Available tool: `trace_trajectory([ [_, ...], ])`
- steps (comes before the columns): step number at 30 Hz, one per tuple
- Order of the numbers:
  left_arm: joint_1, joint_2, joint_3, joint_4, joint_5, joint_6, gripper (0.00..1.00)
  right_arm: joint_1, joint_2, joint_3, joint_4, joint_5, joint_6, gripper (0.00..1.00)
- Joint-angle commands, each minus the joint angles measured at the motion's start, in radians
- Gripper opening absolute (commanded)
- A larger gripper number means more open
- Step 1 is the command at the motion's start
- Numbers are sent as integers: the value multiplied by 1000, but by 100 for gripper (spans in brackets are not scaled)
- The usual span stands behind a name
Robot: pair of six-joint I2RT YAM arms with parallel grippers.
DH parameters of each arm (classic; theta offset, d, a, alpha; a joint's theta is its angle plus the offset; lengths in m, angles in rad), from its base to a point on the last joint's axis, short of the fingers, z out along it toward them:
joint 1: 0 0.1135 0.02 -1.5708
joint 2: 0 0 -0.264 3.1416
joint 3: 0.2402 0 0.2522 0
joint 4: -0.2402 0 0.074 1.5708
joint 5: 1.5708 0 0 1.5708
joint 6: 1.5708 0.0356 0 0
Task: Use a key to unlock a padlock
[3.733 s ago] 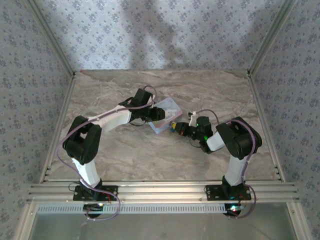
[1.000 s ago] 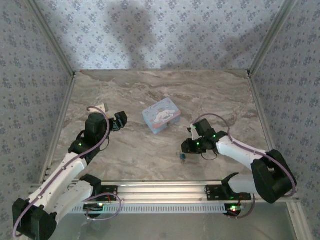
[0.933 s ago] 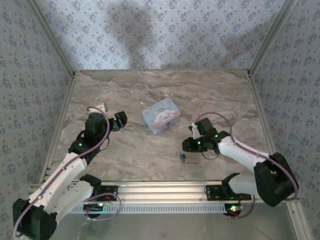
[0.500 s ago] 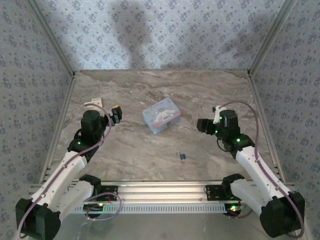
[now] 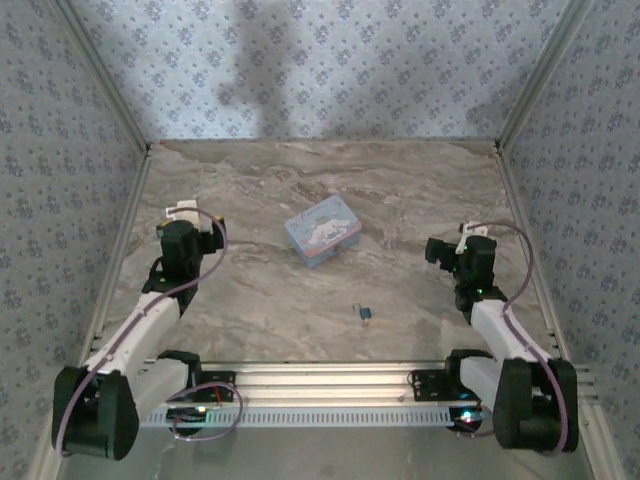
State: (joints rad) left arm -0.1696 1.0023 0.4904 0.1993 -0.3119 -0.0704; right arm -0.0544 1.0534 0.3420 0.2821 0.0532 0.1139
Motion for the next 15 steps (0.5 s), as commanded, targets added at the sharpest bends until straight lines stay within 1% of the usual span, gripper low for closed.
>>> trace_trajectory([
  [1,23,32,-34,125,-14,62,98,-18,70,-26,238,-6,-48,100],
  [5,46,92,-95,251,26,91,98,-21,183,-52,403,-47,-52,100],
  [9,67,175,-144,389,76,109,98,-21,251,-43,487,-99,-95,100],
  [11,70,223,-160,450,88,122,98,-24,288,-54,556,-106,-110,100],
  [15,74,292,-176,550,132,151,98,-48,355,-67,642,-151,-99,100],
])
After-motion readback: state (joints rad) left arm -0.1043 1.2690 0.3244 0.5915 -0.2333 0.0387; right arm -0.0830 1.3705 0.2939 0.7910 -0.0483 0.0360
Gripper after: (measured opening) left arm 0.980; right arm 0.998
